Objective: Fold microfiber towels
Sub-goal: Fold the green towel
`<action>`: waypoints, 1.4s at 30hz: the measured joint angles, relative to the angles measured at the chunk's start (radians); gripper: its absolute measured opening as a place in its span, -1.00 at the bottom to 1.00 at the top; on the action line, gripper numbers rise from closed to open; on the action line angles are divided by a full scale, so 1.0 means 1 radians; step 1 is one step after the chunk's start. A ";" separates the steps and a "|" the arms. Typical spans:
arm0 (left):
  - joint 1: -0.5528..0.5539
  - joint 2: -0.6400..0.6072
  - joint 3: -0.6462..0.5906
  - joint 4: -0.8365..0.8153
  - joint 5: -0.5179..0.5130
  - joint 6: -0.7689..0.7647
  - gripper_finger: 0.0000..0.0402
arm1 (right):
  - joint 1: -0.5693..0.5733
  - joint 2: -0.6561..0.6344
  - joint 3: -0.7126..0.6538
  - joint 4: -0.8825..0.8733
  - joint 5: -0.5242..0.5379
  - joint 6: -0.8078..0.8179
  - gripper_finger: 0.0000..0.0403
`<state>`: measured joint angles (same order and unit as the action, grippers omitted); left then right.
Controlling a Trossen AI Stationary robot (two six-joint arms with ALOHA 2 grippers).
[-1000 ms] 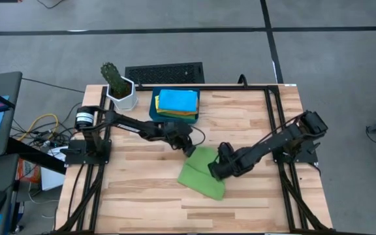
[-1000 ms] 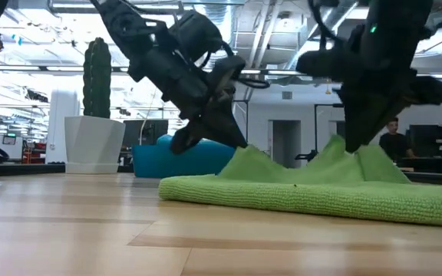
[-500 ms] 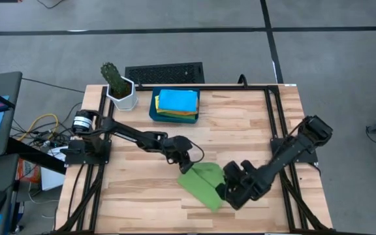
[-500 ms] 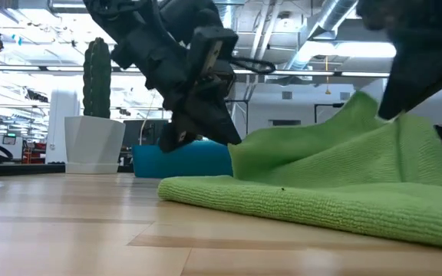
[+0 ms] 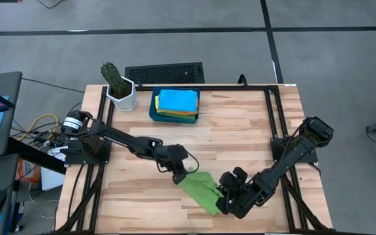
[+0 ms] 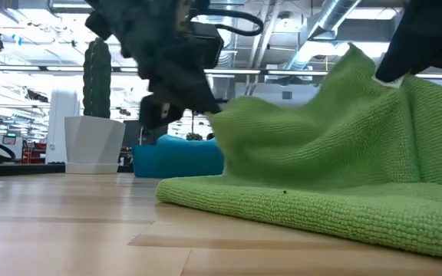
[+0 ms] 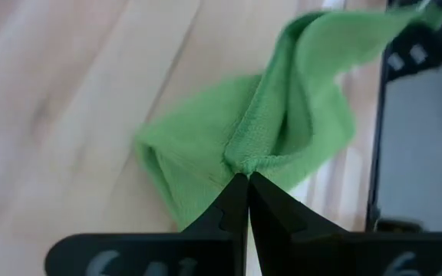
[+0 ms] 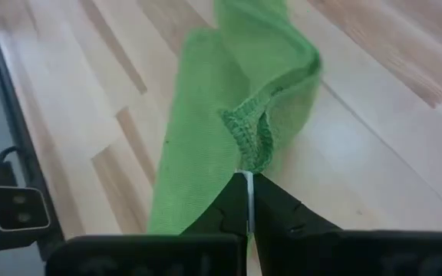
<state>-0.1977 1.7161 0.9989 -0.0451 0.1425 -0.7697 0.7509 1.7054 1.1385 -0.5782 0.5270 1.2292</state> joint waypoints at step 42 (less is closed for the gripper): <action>-0.146 0.004 0.000 -0.061 -0.252 -0.052 -1.00 | 0.073 0.133 0.000 0.292 -0.073 -0.212 -0.50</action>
<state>-0.3439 1.7203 0.9989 -0.1062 -0.1094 -0.8214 0.8243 1.8386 1.1388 -0.2866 0.4543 1.0169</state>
